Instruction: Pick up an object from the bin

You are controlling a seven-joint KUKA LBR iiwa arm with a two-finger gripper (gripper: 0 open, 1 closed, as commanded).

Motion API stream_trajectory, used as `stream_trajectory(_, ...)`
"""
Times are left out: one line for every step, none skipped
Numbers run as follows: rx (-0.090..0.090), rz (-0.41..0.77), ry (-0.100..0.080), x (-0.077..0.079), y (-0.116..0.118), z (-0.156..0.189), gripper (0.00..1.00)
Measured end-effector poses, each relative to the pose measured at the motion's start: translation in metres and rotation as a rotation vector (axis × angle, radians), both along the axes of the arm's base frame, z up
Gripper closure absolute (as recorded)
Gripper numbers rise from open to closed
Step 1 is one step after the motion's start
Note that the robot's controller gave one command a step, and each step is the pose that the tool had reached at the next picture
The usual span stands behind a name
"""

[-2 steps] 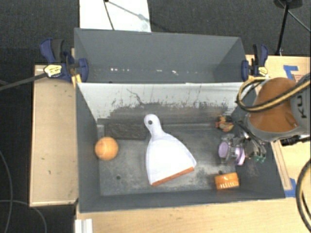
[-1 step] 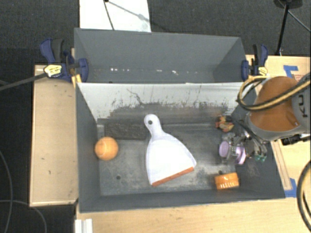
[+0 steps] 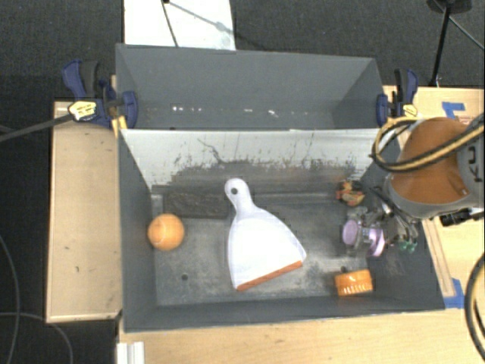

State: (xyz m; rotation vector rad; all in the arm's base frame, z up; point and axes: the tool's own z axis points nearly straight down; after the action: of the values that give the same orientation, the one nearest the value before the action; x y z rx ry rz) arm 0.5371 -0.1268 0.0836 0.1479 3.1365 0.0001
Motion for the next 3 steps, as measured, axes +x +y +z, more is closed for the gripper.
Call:
stream_trajectory(0.000, 0.000, 0.001, 0.000, 0.000, 0.011, 1.00)
stream_trajectory(0.000, 0.001, 0.001, 0.000, 0.000, 0.022, 1.00)
stream_trajectory(-0.001, 0.001, -0.002, 0.001, 0.000, 0.034, 1.00)
